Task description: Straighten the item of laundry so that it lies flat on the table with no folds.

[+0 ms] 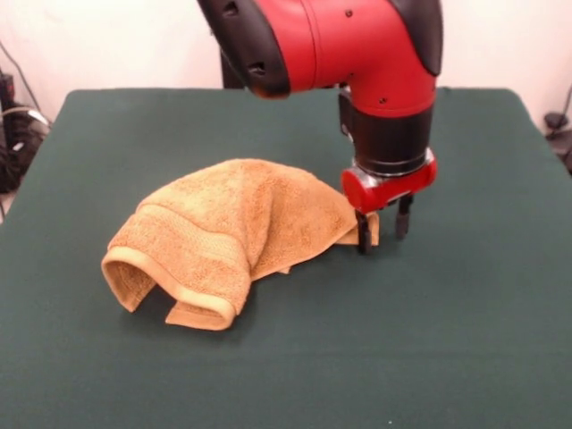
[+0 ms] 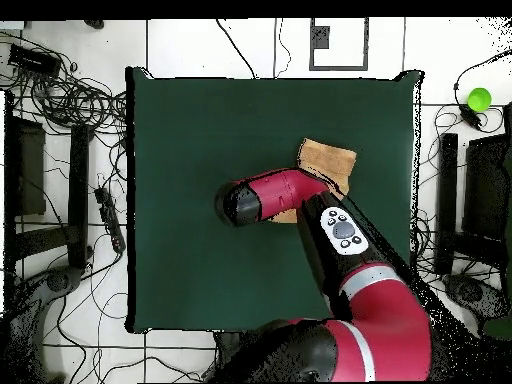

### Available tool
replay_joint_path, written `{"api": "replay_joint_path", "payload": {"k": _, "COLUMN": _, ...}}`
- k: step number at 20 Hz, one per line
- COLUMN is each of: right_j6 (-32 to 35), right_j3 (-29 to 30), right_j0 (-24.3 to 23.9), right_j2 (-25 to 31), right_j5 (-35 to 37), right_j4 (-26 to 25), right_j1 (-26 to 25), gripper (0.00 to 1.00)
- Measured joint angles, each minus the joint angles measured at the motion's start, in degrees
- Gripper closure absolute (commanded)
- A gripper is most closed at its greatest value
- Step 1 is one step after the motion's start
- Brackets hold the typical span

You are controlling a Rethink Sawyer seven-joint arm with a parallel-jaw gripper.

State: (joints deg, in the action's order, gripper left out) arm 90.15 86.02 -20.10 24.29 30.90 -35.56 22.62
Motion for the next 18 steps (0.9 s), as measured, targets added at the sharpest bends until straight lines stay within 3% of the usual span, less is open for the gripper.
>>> {"api": "replay_joint_path", "payload": {"k": 14, "right_j6": 0.0, "right_j3": -3.9, "right_j0": 2.9, "right_j2": -5.5, "right_j5": 3.8, "right_j4": -0.7, "right_j1": 0.0, "gripper": 0.00}}
{"api": "replay_joint_path", "payload": {"k": 15, "right_j6": 0.0, "right_j3": -4.4, "right_j0": 3.4, "right_j2": -5.8, "right_j5": 4.6, "right_j4": -0.1, "right_j1": -0.2, "gripper": 1.00}}
{"api": "replay_joint_path", "payload": {"k": 18, "right_j6": 0.0, "right_j3": -4.4, "right_j0": 3.6, "right_j2": -5.8, "right_j5": 4.9, "right_j4": 0.3, "right_j1": -0.3, "gripper": 1.00}}
